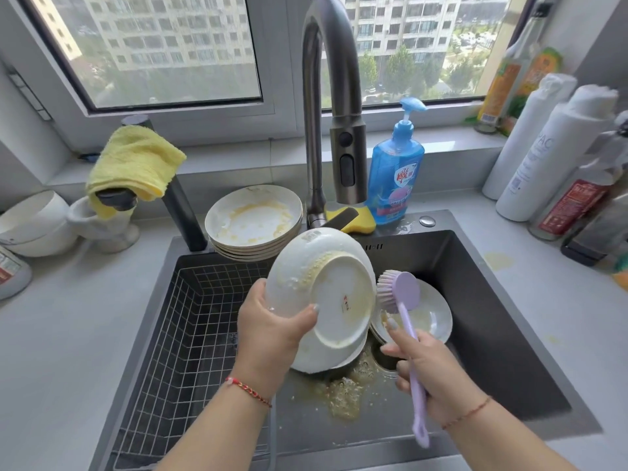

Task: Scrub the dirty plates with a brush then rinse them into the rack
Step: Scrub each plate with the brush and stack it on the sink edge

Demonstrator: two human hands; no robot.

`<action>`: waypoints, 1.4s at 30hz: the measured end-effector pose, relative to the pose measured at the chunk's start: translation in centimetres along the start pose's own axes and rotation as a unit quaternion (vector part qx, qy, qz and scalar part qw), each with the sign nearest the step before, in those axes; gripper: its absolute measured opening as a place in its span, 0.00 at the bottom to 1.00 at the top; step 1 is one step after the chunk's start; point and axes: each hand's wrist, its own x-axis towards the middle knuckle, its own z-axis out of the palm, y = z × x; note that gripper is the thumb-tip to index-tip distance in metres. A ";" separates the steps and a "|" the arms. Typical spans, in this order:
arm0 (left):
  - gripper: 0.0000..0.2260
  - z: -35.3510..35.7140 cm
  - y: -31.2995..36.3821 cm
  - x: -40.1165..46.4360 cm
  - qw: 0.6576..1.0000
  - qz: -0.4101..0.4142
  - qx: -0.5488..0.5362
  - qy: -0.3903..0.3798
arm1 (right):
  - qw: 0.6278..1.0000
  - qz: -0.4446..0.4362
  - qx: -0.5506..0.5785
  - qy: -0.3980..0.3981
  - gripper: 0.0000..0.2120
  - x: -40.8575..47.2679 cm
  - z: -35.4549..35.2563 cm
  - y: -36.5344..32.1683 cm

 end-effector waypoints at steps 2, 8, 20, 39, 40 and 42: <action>0.24 0.5 0.4 -0.3 0.999 -0.008 -0.051 0.003 | 1.000 -0.012 -0.002 0.012 0.32 0.1 0.7 -0.1; 0.28 1.0 0.6 -1.1 0.988 -0.032 -0.152 -0.022 | 0.997 -0.056 0.055 -0.013 0.40 0.2 1.1 -0.1; 0.29 -1.1 1.2 0.0 0.985 -0.076 0.030 -0.151 | 0.942 -0.180 -0.283 -0.003 0.33 0.0 -2.5 -4.8; 0.18 -2.3 1.5 1.0 0.964 0.019 0.246 -0.094 | 0.963 -0.170 -0.208 -0.015 0.14 -2.3 -2.6 -3.6; 0.17 -2.2 1.5 1.0 0.963 0.020 0.250 -0.094 | 0.968 -0.153 -0.195 -0.028 0.15 -2.3 -2.1 -3.1; 0.17 -1.9 1.4 1.0 0.962 0.021 0.252 -0.103 | 0.973 -0.144 -0.177 -0.036 0.17 -2.3 -1.1 -2.8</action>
